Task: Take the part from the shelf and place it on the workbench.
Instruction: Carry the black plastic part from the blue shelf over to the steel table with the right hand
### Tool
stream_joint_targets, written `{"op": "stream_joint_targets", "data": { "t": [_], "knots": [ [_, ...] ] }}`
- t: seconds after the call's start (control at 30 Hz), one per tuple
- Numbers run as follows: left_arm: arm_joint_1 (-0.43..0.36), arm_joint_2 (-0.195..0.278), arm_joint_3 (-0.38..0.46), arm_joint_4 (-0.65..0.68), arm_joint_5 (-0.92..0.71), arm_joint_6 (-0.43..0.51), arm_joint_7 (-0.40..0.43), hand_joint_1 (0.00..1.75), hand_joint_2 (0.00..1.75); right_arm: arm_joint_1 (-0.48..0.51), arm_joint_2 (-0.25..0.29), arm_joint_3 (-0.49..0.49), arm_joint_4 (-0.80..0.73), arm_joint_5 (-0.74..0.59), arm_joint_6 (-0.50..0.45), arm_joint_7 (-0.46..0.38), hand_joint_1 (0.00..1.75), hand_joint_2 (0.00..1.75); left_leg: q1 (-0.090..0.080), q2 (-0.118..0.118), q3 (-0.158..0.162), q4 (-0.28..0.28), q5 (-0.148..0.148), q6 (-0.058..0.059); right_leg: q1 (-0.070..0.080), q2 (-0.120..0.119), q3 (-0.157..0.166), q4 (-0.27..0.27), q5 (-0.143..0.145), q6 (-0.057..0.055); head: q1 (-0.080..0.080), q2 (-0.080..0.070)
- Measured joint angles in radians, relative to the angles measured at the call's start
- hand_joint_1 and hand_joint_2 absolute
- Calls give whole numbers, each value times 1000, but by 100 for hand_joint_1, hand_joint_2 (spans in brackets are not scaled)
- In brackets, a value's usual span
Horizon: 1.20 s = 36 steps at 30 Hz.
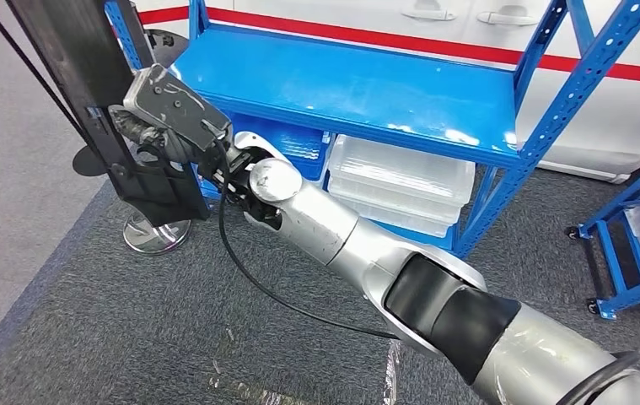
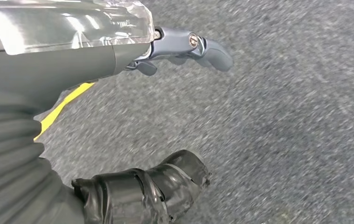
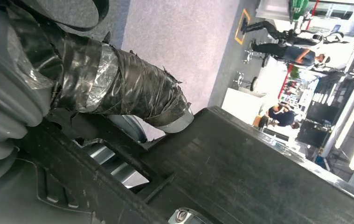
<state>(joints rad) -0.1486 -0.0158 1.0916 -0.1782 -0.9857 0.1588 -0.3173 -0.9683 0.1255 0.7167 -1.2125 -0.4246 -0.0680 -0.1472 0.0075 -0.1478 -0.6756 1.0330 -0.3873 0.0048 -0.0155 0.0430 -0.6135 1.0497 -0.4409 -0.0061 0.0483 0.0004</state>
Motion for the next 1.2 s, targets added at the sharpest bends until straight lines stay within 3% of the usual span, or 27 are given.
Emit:
{"op": "stream_joint_targets", "data": {
  "t": [0.07,0.13,0.2,0.23,0.3,0.37,0.4,0.47,0.53,0.6,0.63,0.67,0.7,0.73,0.8,0.87,0.93,1.0,1.03,1.07,1.13,1.17,1.2],
  "knots": [
    [2,2,0,1,1,1,0,0,175,-3,-2,-7,-8,0,-6,2,175,175,-3,57,-26,51,-29,-10,-5,-27,8,-10,4,-9,-5,0],
    [-1,3,1,2,4,1,0,0,175,-6,-7,-16,-17,0,-13,5,175,175,0,122,-85,171,-85,-22,-3,-54,10,-12,3,-14,-9,0],
    [-1,4,2,2,9,1,-1,0,175,-5,-16,-22,-24,1,-18,10,175,175,6,142,-125,250,-105,-29,-2,-83,11,-12,0,-14,-9,0],
    [0,5,2,2,12,2,-1,0,175,-3,-20,-23,-28,2,-19,13,175,175,7,146,-120,240,-90,-31,-3,-96,11,-11,-3,-13,-9,0],
    [3,6,3,2,15,2,0,0,175,0,-25,-25,-38,7,-23,19,175,175,7,175,-57,120,-33,-28,-3,-122,16,-11,-8,-8,-9,0],
    [1,7,3,2,16,3,1,0,175,0,-30,-31,-49,13,-30,22,175,175,-5,217,4,10,0,-14,3,-147,23,-12,-15,1,-8,0],
    [0,7,3,2,17,3,2,0,175,0,-33,-33,-54,15,-34,23,175,175,-10,226,14,-11,1,-7,7,-159,26,-13,-18,6,-7,0],
    [0,8,4,2,17,5,3,0,175,2,-39,-36,-64,17,-40,24,175,175,-12,203,16,-16,-1,6,9,-179,35,-18,-24,17,-5,0],
    [3,8,5,2,17,7,5,0,175,6,-47,-40,-75,17,-47,27,175,175,-6,175,22,-23,1,16,5,-147,34,0,-43,28,-3,0],
    [4,8,6,2,17,8,7,0,175,6,-58,-47,-87,17,-51,29,175,175,-1,151,25,-29,4,26,1,-79,-8,89,-91,31,0,0],
    [2,8,7,2,17,9,8,0,175,7,-64,-50,-92,16,-52,29,175,175,-1,138,25,-28,4,30,1,-59,-43,157,-120,31,1,0],
    [0,8,8,2,17,9,9,0,175,10,-71,-53,-96,16,-53,31,175,175,-1,122,25,-27,4,32,3,-48,-79,222,-141,31,2,0],
    [0,8,10,2,17,9,9,0,175,14,-77,-54,-98,15,-54,33,175,175,-1,106,25,-26,4,33,3,-43,-106,262,-144,32,2,0],
    [0,8,13,2,17,10,9,0,175,20,-84,-55,-101,14,-56,35,175,175,-1,88,25,-24,3,33,3,-41,-117,267,-128,32,2,0],
    [1,8,18,2,17,11,10,0,175,26,-94,-56,-109,13,-63,39,175,175,0,56,24,-15,-1,29,-2,-25,-86,167,-52,32,2,0],
    [1,8,20,2,17,11,10,0,175,27,-102,-61,-119,12,-69,40,175,175,-1,27,16,-1,-7,19,-11,22,-39,51,-2,31,1,0],
    [0,10,21,2,17,12,10,0,175,26,-108,-69,-128,12,-70,40,175,175,1,5,6,6,-8,9,-11,43,-23,14,0,29,1,0],
    [3,11,22,2,17,13,10,0,175,26,-112,-73,-134,11,-71,40,175,175,8,-14,-1,4,-5,-3,-9,17,-17,9,3,18,1,0],
    [5,10,22,2,17,13,11,0,175,26,-113,-74,-136,10,-72,41,175,175,7,-3,-5,8,-7,-7,-9,3,-12,5,4,11,0,0],
    [7,10,22,2,17,14,11,0,175,25,-114,-74,-139,8,-72,41,175,175,5,26,-16,30,-20,-12,-10,-10,-7,0,5,4,-1,0],
    [6,11,22,3,16,14,12,0,175,24,-116,-75,-145,5,-77,41,175,175,1,105,-64,132,-70,-19,-6,-34,-2,-5,4,-5,-5,0],
    [5,12,22,3,16,14,13,0,175,24,-119,-76,-148,3,-80,41,175,175,3,130,-98,199,-99,-22,-4,-49,-1,-5,3,-8,-6,0],
    [4,13,22,3,16,14,14,0,175,25,-122,-77,-151,2,-84,42,175,175,5,140,-123,249,-115,-23,-2,-63,0,-4,1,-9,-6,0]
  ]
}}
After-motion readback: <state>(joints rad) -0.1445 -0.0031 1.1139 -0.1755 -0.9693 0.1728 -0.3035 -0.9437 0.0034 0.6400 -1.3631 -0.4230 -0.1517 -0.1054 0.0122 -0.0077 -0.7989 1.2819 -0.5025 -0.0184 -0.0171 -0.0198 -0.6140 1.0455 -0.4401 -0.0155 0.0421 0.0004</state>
